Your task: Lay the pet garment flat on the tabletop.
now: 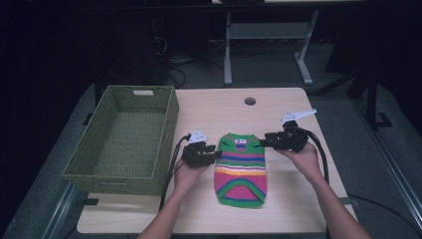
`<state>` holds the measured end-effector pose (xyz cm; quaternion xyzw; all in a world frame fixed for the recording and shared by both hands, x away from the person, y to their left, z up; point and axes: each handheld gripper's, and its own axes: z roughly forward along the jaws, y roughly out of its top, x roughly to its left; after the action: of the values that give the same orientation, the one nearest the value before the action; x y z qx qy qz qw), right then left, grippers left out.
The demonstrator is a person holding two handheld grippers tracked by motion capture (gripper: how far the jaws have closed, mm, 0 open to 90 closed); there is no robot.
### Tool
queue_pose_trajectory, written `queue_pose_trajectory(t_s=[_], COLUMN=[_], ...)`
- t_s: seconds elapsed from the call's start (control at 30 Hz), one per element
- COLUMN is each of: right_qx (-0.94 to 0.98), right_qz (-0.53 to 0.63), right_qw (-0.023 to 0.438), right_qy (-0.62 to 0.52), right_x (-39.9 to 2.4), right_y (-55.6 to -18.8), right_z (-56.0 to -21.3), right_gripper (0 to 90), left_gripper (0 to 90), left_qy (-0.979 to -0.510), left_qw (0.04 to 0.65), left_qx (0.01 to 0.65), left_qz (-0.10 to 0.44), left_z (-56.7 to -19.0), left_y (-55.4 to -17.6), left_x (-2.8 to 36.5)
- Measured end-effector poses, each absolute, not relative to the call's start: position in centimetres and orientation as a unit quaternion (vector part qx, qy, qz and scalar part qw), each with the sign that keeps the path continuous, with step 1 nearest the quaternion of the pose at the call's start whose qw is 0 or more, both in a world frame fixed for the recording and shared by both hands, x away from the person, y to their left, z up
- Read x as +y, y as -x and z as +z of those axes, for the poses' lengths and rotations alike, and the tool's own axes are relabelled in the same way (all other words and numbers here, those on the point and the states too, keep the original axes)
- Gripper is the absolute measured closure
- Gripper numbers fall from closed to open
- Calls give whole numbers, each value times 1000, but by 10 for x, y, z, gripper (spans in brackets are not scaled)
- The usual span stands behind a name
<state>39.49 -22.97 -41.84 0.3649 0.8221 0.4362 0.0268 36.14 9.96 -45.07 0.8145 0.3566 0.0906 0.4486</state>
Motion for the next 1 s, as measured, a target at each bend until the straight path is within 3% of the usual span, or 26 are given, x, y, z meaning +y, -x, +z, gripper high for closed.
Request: queue_pose_trajectory(t_s=[0.27, 0.43, 1.0], right_qx=[853, 870, 859], right_qz=[387, 365, 366], right_qw=[-20, -30, -27], right_qy=[-348, -329, -357], right_x=[-221, -211, -208], right_y=[-375, -368, -382], right_z=[-445, -454, -467], right_gripper=[703, 820, 804], left_gripper=[722, 838, 768], left_qy=[-840, -863, -856], left_qw=[420, 392, 390], left_qx=[336, 316, 335], left_qz=[64, 48, 51], left_z=[-457, -464, -468], left_y=[-352, -348, -355], left_x=[87, 84, 84])
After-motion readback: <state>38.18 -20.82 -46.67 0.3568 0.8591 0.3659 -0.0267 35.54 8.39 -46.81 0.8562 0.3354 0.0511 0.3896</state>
